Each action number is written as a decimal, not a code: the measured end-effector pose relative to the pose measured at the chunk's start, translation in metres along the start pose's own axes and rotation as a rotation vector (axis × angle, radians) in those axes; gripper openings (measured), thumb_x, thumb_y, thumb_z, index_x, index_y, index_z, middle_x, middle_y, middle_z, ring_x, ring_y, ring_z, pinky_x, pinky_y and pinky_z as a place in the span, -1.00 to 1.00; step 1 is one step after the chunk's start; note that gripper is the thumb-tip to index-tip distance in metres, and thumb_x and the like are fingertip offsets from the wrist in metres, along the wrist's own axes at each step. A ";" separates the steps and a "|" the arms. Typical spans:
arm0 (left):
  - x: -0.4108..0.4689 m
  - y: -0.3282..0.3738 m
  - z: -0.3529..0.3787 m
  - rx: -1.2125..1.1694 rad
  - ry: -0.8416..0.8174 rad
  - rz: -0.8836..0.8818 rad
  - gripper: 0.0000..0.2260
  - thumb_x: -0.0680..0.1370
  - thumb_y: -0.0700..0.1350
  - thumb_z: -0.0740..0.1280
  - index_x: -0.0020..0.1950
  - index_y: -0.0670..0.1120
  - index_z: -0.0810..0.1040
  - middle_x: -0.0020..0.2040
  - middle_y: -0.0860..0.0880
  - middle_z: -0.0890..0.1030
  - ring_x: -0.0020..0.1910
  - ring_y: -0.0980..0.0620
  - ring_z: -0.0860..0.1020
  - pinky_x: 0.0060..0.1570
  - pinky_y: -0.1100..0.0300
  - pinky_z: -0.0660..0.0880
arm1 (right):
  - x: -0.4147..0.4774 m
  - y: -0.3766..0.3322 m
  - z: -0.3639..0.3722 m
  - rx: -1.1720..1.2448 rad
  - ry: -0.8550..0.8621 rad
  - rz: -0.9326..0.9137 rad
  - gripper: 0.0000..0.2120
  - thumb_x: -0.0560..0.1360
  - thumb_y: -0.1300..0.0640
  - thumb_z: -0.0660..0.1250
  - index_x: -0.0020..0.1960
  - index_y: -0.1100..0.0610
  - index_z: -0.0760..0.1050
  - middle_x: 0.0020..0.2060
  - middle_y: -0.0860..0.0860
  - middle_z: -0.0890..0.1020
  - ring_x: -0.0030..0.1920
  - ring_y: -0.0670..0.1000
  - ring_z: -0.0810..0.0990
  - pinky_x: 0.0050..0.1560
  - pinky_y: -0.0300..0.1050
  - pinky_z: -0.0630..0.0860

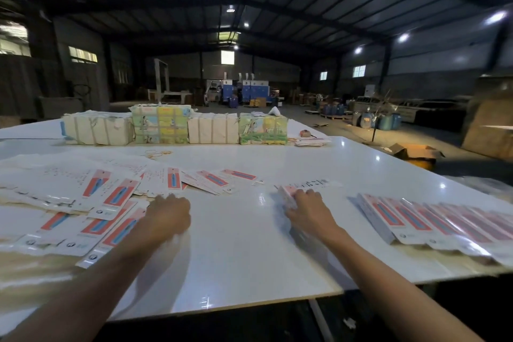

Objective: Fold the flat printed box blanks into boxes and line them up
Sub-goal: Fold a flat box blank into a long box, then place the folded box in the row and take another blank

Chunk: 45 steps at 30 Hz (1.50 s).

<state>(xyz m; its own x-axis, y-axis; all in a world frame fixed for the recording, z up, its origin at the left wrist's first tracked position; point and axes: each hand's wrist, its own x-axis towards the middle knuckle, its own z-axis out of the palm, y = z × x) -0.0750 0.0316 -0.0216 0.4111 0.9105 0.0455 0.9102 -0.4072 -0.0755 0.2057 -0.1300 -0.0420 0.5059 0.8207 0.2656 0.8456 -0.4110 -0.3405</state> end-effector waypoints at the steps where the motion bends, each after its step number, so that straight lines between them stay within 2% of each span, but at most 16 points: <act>1: -0.002 -0.010 0.004 0.101 -0.010 -0.060 -0.71 0.62 -0.11 0.25 0.32 -0.10 0.58 0.27 -0.12 0.59 0.25 -0.14 0.58 0.17 0.05 0.53 | 0.000 0.016 -0.005 -0.073 0.005 0.048 -0.55 0.65 0.04 0.27 0.46 0.24 0.39 0.34 0.23 0.47 0.40 0.26 0.38 0.28 0.07 0.43; 5: -0.010 -0.039 0.018 0.234 0.055 -0.168 -0.71 0.67 -0.07 0.21 0.32 -0.07 0.62 0.24 -0.05 0.65 0.25 -0.04 0.63 0.15 0.13 0.54 | -0.003 0.067 -0.017 -0.414 0.067 0.169 -0.59 0.65 0.07 0.22 0.42 0.24 0.45 0.37 0.21 0.49 0.42 0.23 0.38 0.40 0.10 0.34; 12: -0.018 -0.033 0.020 0.278 0.239 -0.242 -0.67 0.67 -0.11 0.21 0.43 -0.07 0.48 0.33 -0.06 0.59 0.30 -0.02 0.56 0.23 0.18 0.52 | -0.015 0.117 -0.035 -0.494 0.140 0.244 -0.66 0.66 0.10 0.21 0.37 0.20 0.51 0.36 0.18 0.50 0.40 0.18 0.41 0.43 0.05 0.35; 15: -0.017 -0.034 0.019 0.150 0.171 -0.322 -0.69 0.66 -0.12 0.26 0.40 -0.09 0.52 0.35 -0.17 0.53 0.34 -0.16 0.49 0.34 0.00 0.46 | -0.018 0.125 -0.039 -0.567 0.144 0.303 -0.66 0.65 0.11 0.26 0.38 0.18 0.51 0.37 0.16 0.51 0.40 0.18 0.42 0.47 0.06 0.35; 17: -0.017 -0.032 0.019 0.150 0.126 -0.331 -0.65 0.67 -0.09 0.24 0.47 -0.04 0.44 0.41 -0.17 0.45 0.38 -0.20 0.41 0.43 -0.12 0.36 | -0.016 0.116 -0.041 -0.613 0.162 0.300 -0.66 0.65 0.10 0.25 0.39 0.17 0.50 0.36 0.14 0.52 0.39 0.16 0.42 0.47 0.07 0.33; 20: -0.008 -0.036 0.022 0.047 0.178 -0.310 -0.60 0.71 -0.09 0.14 0.56 -0.07 0.29 0.44 -0.20 0.40 0.39 -0.25 0.44 0.39 -0.19 0.41 | -0.006 0.084 -0.037 -0.577 0.230 0.190 -0.64 0.66 0.08 0.22 0.42 0.16 0.47 0.40 0.13 0.50 0.44 0.17 0.39 0.50 0.14 0.25; 22: -0.003 -0.039 0.022 -0.030 0.224 -0.260 -0.59 0.70 -0.14 0.17 0.55 -0.17 0.27 0.40 -0.25 0.42 0.34 -0.27 0.47 0.29 -0.11 0.49 | 0.004 0.053 -0.027 -0.494 0.264 0.070 -0.63 0.67 0.08 0.20 0.44 0.16 0.46 0.43 0.13 0.47 0.48 0.18 0.35 0.51 0.16 0.21; 25: 0.001 -0.037 0.018 0.006 0.159 -0.204 -0.69 0.69 -0.16 0.24 0.43 -0.15 0.42 0.34 -0.16 0.51 0.34 -0.16 0.45 0.26 0.03 0.52 | 0.019 0.002 -0.006 -0.394 0.300 -0.136 -0.67 0.66 0.08 0.18 0.37 0.15 0.50 0.38 0.12 0.51 0.45 0.18 0.38 0.43 0.11 0.25; 28: -0.002 -0.031 0.022 0.072 0.086 -0.201 -0.75 0.70 -0.10 0.20 0.36 -0.08 0.50 0.38 -0.13 0.49 0.36 -0.17 0.40 0.34 -0.03 0.45 | 0.028 -0.044 0.016 -0.298 0.287 -0.313 -0.69 0.66 0.08 0.19 0.32 0.16 0.53 0.31 0.11 0.56 0.38 0.17 0.43 0.36 0.08 0.31; 31: -0.006 -0.025 0.030 0.161 0.103 -0.275 -0.67 0.70 -0.07 0.22 0.47 -0.07 0.45 0.46 -0.18 0.40 0.41 -0.27 0.39 0.43 -0.19 0.41 | 0.029 -0.071 0.042 -0.235 0.244 -0.414 -0.72 0.65 0.09 0.18 0.26 0.16 0.54 0.24 0.09 0.57 0.33 0.16 0.45 0.32 0.05 0.31; 33: -0.007 -0.026 0.031 0.099 0.071 -0.304 -0.59 0.72 -0.01 0.22 0.56 -0.07 0.33 0.58 -0.30 0.25 0.51 -0.41 0.30 0.46 -0.32 0.37 | 0.026 -0.074 0.059 -0.220 0.225 -0.445 -0.76 0.63 0.09 0.17 0.17 0.13 0.55 0.16 0.06 0.59 0.26 0.15 0.48 0.27 0.02 0.30; 35: -0.005 -0.030 0.026 0.012 0.055 -0.294 -0.52 0.71 0.07 0.26 0.59 -0.04 0.27 0.61 -0.37 0.16 0.53 -0.40 0.27 0.49 -0.30 0.33 | 0.024 -0.071 0.068 -0.210 0.172 -0.465 -0.79 0.61 0.09 0.17 0.10 0.11 0.54 0.10 0.05 0.59 0.21 0.15 0.49 0.22 0.02 0.30; 37: -0.006 -0.035 0.016 -0.125 0.076 -0.247 -0.42 0.65 0.08 0.38 0.58 -0.03 0.22 0.55 -0.35 0.26 0.51 -0.34 0.28 0.47 -0.21 0.36 | 0.025 -0.064 0.069 -0.205 0.138 -0.462 -0.81 0.61 0.09 0.17 0.07 0.10 0.54 0.07 0.03 0.59 0.19 0.13 0.49 0.20 0.01 0.31; 39: -0.010 -0.040 0.003 -0.301 0.092 -0.213 -0.32 0.58 -0.02 0.50 0.57 -0.01 0.18 0.47 -0.30 0.34 0.48 -0.31 0.32 0.39 -0.14 0.44 | 0.026 -0.058 0.067 -0.185 0.126 -0.446 -0.82 0.61 0.10 0.18 0.06 0.10 0.54 0.05 0.02 0.59 0.18 0.12 0.49 0.19 0.01 0.34; 42: -0.015 -0.046 -0.013 -0.529 0.127 -0.180 -0.45 0.59 -0.22 0.45 0.53 0.00 0.36 0.40 -0.20 0.48 0.30 -0.16 0.50 0.21 0.00 0.54 | 0.024 -0.056 0.066 -0.147 0.113 -0.421 -0.84 0.60 0.12 0.18 0.03 0.09 0.53 0.02 0.01 0.59 0.16 0.11 0.50 0.18 0.01 0.35; 45: -0.021 -0.043 -0.020 -0.734 0.220 -0.098 -0.63 0.62 -0.16 0.45 0.42 -0.01 0.53 0.39 -0.05 0.53 0.09 0.00 0.57 0.01 0.07 0.51 | 0.022 -0.059 0.065 -0.075 0.160 -0.438 -0.84 0.61 0.13 0.19 0.05 0.08 0.54 0.02 -0.02 0.60 0.14 0.09 0.50 0.17 0.00 0.35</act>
<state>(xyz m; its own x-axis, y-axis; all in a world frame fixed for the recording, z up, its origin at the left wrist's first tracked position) -0.1217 0.0287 0.0009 0.2572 0.9408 0.2207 0.7113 -0.3389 0.6158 0.1554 -0.0618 -0.0750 0.1141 0.8540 0.5076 0.9922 -0.0726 -0.1010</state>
